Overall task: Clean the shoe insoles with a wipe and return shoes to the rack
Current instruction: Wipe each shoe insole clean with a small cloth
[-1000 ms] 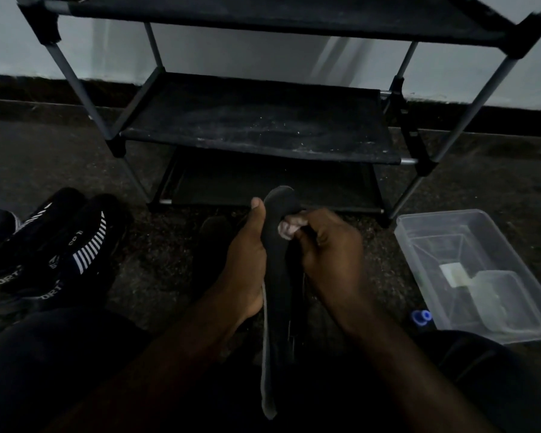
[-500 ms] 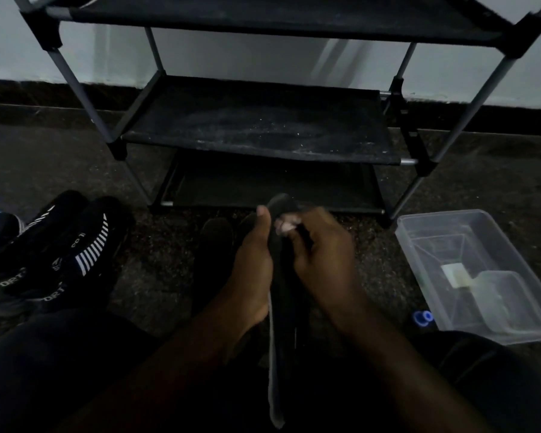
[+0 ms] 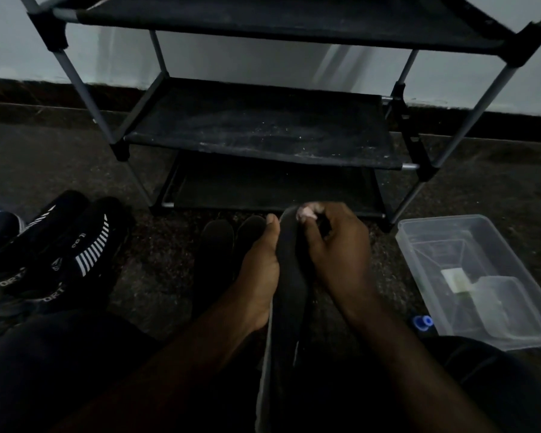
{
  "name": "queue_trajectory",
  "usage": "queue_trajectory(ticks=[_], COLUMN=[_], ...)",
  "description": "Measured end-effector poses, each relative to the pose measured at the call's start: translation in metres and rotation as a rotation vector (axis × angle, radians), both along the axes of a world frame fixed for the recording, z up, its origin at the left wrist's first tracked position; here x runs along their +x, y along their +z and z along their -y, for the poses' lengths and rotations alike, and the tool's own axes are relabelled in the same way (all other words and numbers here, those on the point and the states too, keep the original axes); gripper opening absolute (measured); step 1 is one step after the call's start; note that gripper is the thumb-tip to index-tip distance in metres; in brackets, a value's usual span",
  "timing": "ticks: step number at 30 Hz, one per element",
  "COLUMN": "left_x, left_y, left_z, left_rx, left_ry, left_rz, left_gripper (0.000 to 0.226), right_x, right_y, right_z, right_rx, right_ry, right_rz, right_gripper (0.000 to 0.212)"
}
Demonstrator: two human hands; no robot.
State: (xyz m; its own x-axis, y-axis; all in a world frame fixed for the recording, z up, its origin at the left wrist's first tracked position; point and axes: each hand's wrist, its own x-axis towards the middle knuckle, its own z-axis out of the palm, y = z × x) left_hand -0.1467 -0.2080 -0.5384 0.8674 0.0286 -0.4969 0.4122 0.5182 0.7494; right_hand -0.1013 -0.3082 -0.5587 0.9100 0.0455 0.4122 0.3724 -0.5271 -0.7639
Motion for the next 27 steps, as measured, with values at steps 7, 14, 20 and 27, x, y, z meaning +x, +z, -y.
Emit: queue_trajectory(ticks=[7,14,20,27], left_x=[0.003,-0.001,0.006,0.021], left_y=[0.005,-0.01,-0.007,-0.003], left_z=[0.003,-0.008,-0.012,-0.036], left_rx=[-0.017,0.08,0.076,-0.032], left_ry=[0.025,0.03,0.032,0.082], left_rz=[0.013,0.083,0.078,0.029], left_gripper=[0.061,0.054,0.061,0.081], right_x=[0.003,-0.014,-0.006,-0.037], right_y=[-0.004,0.009,0.005,0.002], right_z=[0.006,-0.006,0.003,-0.002], right_rx=[0.172,-0.058,-0.139,-0.101], right_ry=[0.031,0.279,0.117,0.457], right_rz=[-0.202,0.065,-0.067,-0.378], right_gripper=[0.007,0.017,0.008,0.017])
